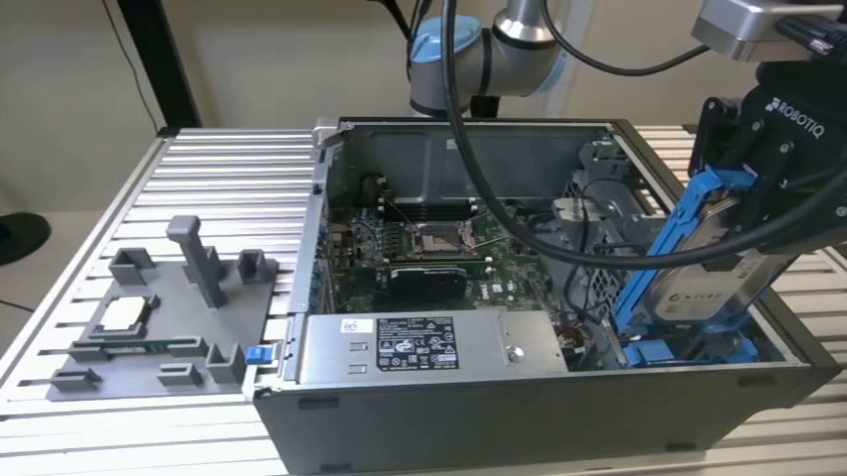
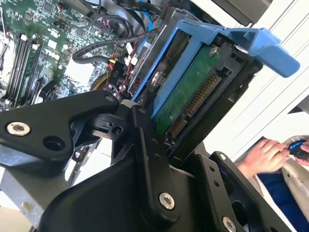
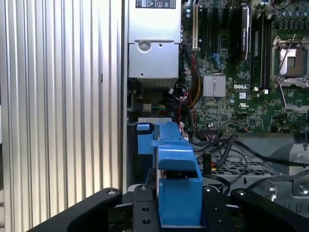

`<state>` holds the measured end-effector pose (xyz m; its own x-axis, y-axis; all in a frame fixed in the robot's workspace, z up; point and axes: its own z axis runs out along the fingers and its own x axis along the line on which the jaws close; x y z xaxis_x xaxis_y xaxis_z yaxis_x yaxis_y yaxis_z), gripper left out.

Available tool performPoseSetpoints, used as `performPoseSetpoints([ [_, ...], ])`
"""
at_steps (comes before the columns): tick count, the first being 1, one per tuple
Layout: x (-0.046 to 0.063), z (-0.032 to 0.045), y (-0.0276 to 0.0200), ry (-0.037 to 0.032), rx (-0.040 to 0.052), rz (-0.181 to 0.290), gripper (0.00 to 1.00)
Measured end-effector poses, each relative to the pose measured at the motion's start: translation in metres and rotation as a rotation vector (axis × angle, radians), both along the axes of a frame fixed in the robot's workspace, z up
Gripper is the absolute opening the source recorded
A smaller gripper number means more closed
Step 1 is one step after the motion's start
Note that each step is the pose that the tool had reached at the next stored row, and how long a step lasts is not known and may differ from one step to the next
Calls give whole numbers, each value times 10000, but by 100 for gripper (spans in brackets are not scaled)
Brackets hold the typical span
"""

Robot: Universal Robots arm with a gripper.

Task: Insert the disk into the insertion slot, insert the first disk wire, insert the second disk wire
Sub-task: 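Insert the disk into the insertion slot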

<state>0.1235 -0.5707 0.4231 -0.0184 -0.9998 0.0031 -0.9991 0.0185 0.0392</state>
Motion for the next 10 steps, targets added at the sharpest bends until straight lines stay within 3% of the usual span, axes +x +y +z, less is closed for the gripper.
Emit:
performPoseSetpoints([
  [10, 22, -40, 0, -17, 20, 1, 0],
])
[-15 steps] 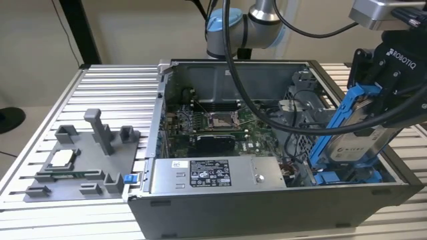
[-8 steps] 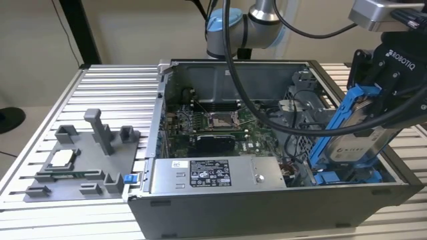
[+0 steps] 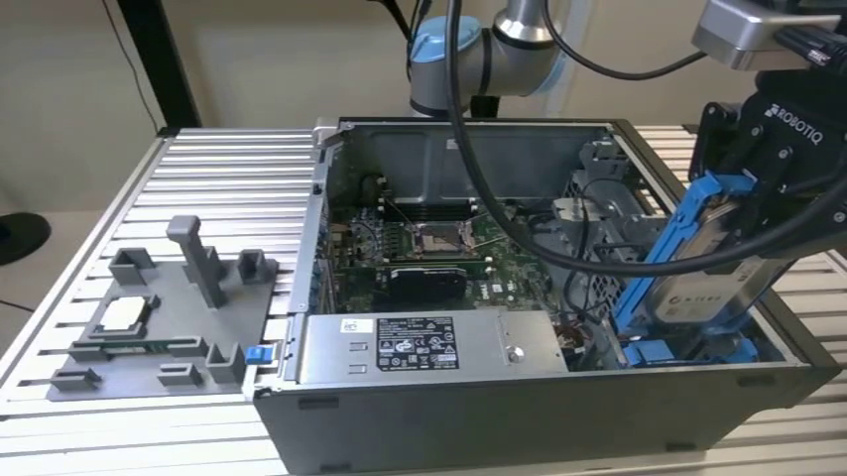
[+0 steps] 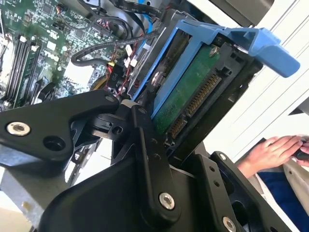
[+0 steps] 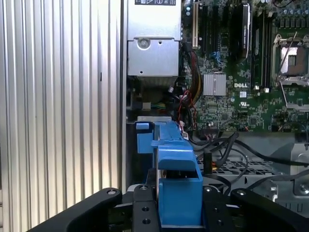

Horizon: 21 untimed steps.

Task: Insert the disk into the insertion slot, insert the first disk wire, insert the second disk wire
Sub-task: 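Insert the disk into the insertion slot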

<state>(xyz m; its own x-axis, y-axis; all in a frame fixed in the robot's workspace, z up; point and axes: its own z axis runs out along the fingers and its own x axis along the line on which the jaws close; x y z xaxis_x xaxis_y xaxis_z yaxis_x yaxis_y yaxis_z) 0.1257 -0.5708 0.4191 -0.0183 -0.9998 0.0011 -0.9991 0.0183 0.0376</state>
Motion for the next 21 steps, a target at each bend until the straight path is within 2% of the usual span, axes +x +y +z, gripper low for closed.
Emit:
performPoseSetpoints([
  [21, 28, -143, 26, -9, 32, -2, 0],
])
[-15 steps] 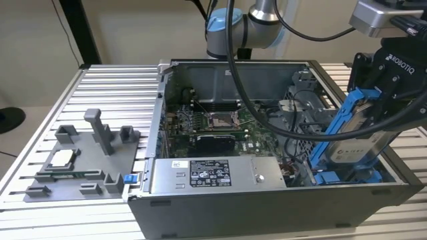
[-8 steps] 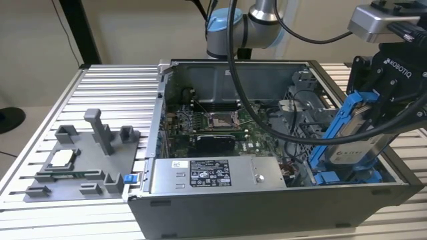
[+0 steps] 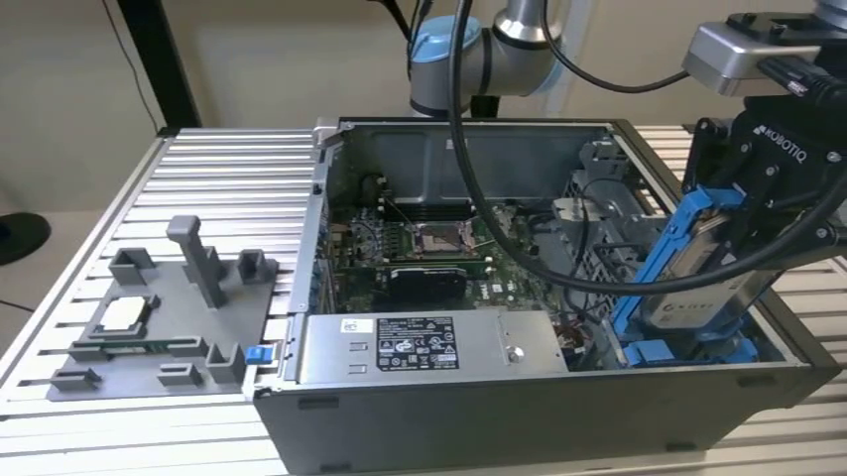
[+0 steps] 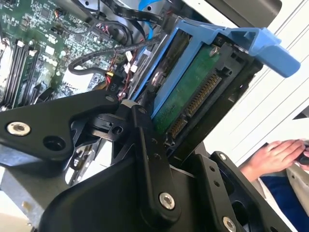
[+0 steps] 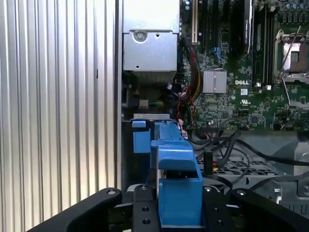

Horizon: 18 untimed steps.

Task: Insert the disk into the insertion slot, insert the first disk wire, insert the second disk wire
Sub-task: 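Insert the disk into the insertion slot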

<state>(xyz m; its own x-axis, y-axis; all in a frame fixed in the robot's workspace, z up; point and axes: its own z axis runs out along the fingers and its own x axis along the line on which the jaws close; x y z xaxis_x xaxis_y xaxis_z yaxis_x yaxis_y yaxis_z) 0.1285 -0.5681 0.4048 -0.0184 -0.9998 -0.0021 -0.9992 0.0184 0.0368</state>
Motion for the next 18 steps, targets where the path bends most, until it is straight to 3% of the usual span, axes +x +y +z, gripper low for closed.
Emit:
performPoseSetpoints([
  [5, 0, -41, 13, 0, 0, -7, 0],
  [18, 0, -271, 15, 0, -2, -11, 0],
])
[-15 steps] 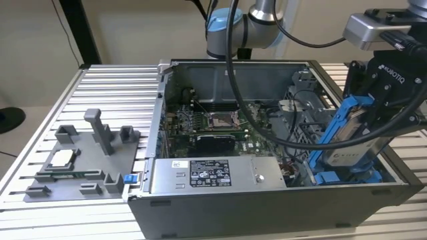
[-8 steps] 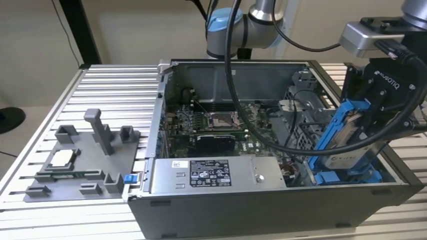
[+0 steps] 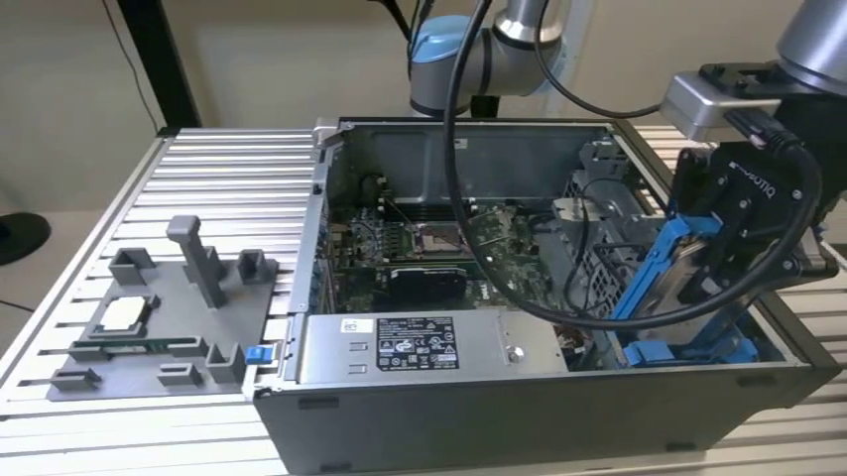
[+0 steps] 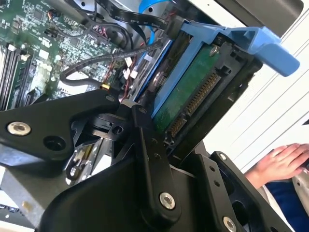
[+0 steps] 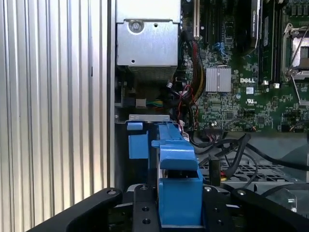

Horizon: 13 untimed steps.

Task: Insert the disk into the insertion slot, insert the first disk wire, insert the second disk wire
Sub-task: 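Insert the disk into the insertion slot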

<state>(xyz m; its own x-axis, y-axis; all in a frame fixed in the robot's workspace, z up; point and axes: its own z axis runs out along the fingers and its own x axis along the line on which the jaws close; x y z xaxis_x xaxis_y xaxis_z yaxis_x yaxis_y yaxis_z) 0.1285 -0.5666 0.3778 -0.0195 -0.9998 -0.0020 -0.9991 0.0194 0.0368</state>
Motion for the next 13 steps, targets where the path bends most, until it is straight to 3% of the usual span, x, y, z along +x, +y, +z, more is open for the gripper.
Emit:
performPoseSetpoints([
  [5, 0, -42, 0, 0, 1, 0, 0],
  [13, 0, -44, 0, -1, 2, 0, 0],
])
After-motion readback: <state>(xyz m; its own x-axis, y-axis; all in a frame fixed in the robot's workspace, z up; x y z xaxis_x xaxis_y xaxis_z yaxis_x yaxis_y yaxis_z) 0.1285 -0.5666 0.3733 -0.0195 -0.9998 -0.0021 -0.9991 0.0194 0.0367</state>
